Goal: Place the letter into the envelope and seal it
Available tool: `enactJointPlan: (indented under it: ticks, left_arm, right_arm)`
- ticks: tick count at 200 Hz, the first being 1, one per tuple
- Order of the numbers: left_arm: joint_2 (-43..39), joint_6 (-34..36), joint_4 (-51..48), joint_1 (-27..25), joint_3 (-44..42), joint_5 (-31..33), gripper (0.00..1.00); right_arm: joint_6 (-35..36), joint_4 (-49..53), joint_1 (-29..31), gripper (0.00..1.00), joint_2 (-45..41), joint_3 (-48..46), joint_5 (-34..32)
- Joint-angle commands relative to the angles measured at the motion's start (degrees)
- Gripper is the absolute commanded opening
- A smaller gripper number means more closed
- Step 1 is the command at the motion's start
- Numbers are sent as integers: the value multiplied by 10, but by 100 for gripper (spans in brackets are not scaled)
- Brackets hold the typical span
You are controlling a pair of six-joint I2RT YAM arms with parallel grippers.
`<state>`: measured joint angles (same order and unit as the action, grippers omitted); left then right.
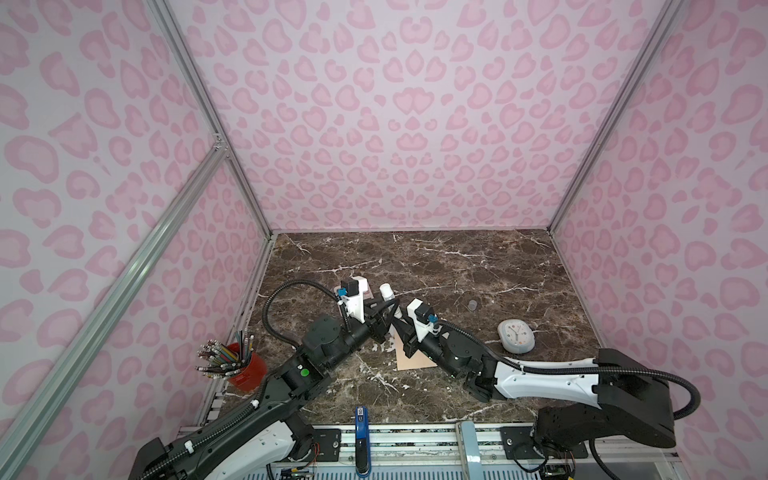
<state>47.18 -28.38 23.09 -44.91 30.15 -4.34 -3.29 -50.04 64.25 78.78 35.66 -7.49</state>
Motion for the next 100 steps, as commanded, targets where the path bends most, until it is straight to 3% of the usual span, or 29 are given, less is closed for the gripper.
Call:
enactJointPlan:
  ticks: [1, 57, 100]
  left_arm:
    - [-11, -3, 12, -2, -10, -201, 5]
    - [-44, -18, 27, -2, -21, -313, 4]
    - [-47, -22, 25, -2, -11, -341, 4]
  right_arm:
    - [-64, -9, -11, 9, -36, -10, 141]
    - [-148, 57, -43, 10, -143, -16, 303]
    - [-166, 107, -66, 11, -193, -13, 356]
